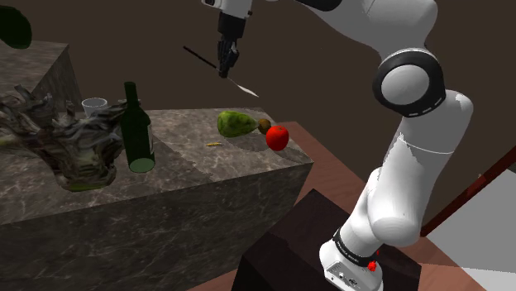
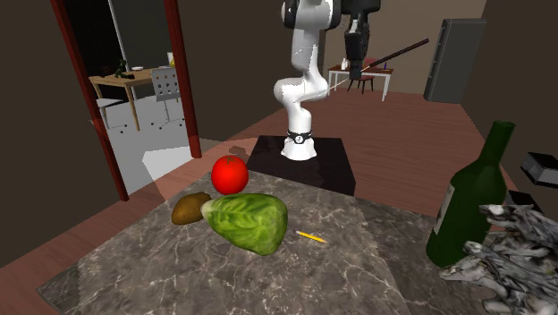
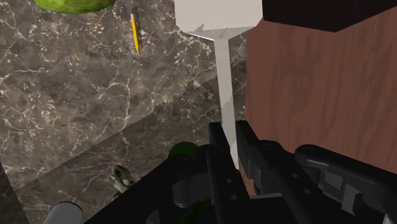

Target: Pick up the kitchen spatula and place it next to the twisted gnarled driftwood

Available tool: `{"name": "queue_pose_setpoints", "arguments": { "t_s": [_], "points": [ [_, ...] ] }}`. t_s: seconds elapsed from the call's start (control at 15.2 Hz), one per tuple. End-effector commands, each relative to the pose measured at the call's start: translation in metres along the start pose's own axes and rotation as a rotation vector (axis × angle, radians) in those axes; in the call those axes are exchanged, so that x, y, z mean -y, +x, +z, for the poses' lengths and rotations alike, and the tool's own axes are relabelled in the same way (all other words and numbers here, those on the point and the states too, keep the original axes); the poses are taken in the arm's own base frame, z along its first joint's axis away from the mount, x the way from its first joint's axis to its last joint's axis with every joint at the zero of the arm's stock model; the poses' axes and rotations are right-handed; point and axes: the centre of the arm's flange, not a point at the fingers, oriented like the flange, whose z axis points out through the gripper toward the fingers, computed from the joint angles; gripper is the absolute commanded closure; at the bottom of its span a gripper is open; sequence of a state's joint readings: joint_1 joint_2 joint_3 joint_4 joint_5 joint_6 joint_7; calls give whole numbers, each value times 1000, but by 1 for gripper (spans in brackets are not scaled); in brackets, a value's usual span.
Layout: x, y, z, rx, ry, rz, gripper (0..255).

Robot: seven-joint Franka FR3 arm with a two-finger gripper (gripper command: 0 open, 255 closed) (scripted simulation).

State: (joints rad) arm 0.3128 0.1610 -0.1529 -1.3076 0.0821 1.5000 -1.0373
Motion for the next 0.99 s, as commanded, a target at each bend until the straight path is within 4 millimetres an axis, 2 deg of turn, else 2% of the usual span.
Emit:
{"name": "queue_pose_setpoints", "arguments": {
  "t_s": [0.0,0.73,0.92],
  "points": [
    [12,25,0,0,0,2,255],
    [70,157,9,0,0,2,255],
    [70,156,25,0,0,2,255]
  ]
}}
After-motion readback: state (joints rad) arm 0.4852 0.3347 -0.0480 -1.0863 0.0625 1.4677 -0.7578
